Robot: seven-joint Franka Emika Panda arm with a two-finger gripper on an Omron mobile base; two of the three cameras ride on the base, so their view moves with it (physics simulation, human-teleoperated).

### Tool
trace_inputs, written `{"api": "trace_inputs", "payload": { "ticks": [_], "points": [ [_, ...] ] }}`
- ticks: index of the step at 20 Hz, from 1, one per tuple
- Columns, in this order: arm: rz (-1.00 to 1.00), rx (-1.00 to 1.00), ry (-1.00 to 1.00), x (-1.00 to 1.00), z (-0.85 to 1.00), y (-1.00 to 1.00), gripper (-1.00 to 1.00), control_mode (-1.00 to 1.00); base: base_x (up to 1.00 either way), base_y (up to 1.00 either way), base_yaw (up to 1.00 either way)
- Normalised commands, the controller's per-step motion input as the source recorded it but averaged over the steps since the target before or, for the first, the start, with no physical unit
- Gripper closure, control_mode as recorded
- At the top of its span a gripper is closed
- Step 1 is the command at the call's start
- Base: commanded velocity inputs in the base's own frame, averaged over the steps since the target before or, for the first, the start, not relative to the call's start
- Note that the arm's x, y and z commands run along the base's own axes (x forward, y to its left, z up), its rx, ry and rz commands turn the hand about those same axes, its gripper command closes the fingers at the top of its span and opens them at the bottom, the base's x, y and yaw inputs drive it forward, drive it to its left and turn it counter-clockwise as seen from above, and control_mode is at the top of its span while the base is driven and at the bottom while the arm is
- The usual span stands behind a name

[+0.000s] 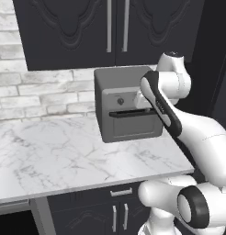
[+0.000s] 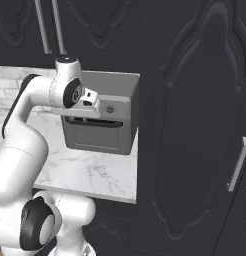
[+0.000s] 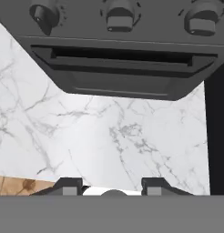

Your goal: The dining table condiment station is running low on mustard. Refill the condiment station by opening the cabinet and taking the mustard from the cabinet and placing it on the dining table.

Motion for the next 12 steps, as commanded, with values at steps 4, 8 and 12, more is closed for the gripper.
{"api": "trace_inputs", "payload": {
  "ticks": [4, 8, 12],
  "points": [
    [0.00, -0.02, -0.29, -0.63, 0.06, 0.00, -1.00, -1.00, 0.00, 0.00, 0.00],
    [-0.04, -0.10, -0.68, -0.88, 0.43, 0.11, -1.00, -1.00, 0.00, 0.00, 0.00],
    [-0.08, -0.01, -0.60, -0.36, 0.82, 0.10, -1.00, -1.00, 0.00, 0.00, 0.00]
  ]
}}
